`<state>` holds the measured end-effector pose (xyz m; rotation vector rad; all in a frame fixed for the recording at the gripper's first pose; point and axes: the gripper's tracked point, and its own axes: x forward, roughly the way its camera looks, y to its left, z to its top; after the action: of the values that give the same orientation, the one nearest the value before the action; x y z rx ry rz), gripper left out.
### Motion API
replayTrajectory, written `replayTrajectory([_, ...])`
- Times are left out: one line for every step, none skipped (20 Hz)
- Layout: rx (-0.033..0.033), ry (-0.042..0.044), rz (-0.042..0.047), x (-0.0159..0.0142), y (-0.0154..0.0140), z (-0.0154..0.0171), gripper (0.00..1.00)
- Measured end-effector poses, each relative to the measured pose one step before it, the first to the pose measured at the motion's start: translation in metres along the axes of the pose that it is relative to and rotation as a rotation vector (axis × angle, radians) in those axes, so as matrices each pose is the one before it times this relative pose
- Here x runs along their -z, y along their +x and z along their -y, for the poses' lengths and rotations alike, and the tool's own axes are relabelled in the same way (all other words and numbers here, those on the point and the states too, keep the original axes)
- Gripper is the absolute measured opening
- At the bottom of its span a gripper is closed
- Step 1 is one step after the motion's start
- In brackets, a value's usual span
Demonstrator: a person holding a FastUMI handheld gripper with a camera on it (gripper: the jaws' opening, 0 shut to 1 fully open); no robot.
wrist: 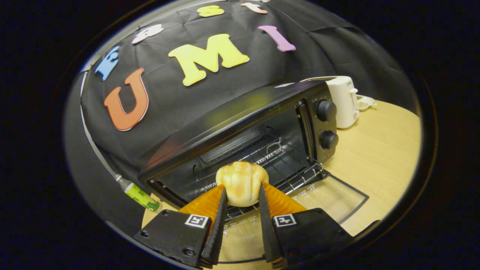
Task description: Open the toaster oven, put the food inside, and close the toaster oven door.
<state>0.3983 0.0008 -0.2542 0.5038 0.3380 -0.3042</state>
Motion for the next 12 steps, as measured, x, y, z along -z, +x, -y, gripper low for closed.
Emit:
replayTrajectory([-0.00115, -0.01936, -0.00898, 0.00002, 0.00695, -0.00445, 0.50])
replayTrajectory([-0.00561, -0.01740, -0.00089, -0.00167, 0.00659, -0.00380, 0.52])
replayTrajectory([0.00598, -0.01848, 0.00471, -0.00166, 0.00516, -0.00133, 0.54])
replayTrajectory([0.00666, -0.00919, 0.00089, -0.00099, 0.00439, 0.00000, 0.56])
replayTrajectory([-0.00333, 0.00641, -0.00310, 0.00097, 0.00334, -0.00165, 0.58])
replayTrajectory([-0.00142, 0.00329, -0.00390, 0.00222, 0.00378, -0.00295, 0.62])
replayTrajectory([0.00661, -0.00071, -0.00194, 0.00194, 0.00352, 0.00037, 0.65])
replayTrajectory([0.00059, -0.00469, -0.00988, 0.00281, 0.00212, -0.00107, 0.68])
replayTrajectory([0.00027, 0.00137, 0.00543, 0.00132, -0.00060, -0.00108, 0.71])
replayTrajectory([0.00046, 0.00763, 0.01144, -0.00112, 0.00052, -0.00071, 0.77])
replayTrajectory([-0.00569, 0.00877, 0.00732, -0.00197, -0.00412, -0.00010, 0.83])
replayTrajectory([0.00115, 0.00544, 0.00458, -0.00030, -0.00080, 0.00107, 0.89])
